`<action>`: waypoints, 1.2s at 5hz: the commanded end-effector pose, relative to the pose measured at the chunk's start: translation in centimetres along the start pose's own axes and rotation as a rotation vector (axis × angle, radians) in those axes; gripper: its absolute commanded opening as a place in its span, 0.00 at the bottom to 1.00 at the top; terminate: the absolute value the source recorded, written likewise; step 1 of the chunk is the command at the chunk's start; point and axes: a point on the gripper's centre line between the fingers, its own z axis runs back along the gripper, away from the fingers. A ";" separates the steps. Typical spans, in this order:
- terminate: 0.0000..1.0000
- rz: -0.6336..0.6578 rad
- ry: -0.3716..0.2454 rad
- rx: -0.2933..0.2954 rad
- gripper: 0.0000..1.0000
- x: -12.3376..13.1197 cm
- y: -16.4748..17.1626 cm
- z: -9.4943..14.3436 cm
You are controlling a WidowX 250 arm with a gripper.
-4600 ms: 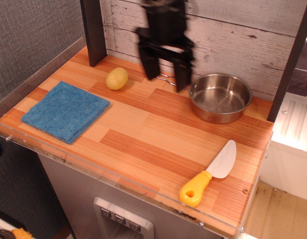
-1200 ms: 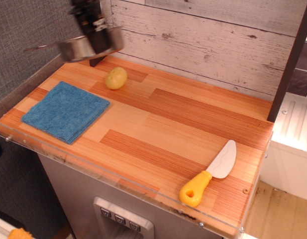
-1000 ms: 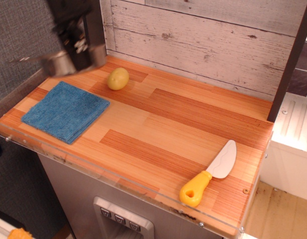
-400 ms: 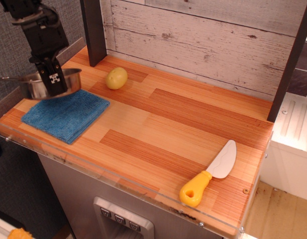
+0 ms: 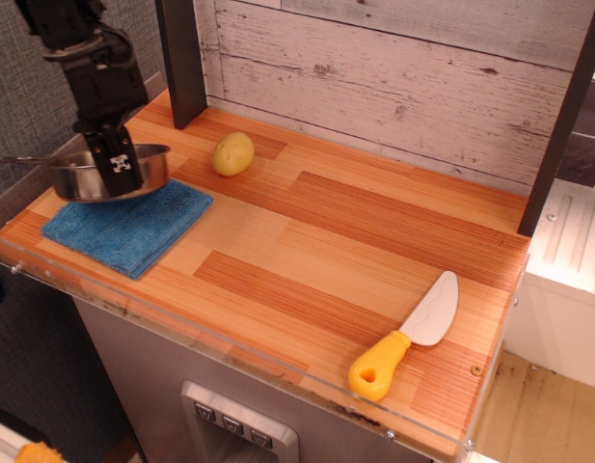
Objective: Place the pot on the cloth
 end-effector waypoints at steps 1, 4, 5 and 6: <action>0.00 0.003 -0.005 0.035 1.00 0.4 -0.4 1.4; 0.00 0.221 -0.126 0.001 1.00 3.9 -4.0 5.8; 0.00 0.317 -0.188 -0.038 1.00 6.7 -5.7 7.0; 0.00 0.389 -0.150 0.021 1.00 9.4 -6.8 5.7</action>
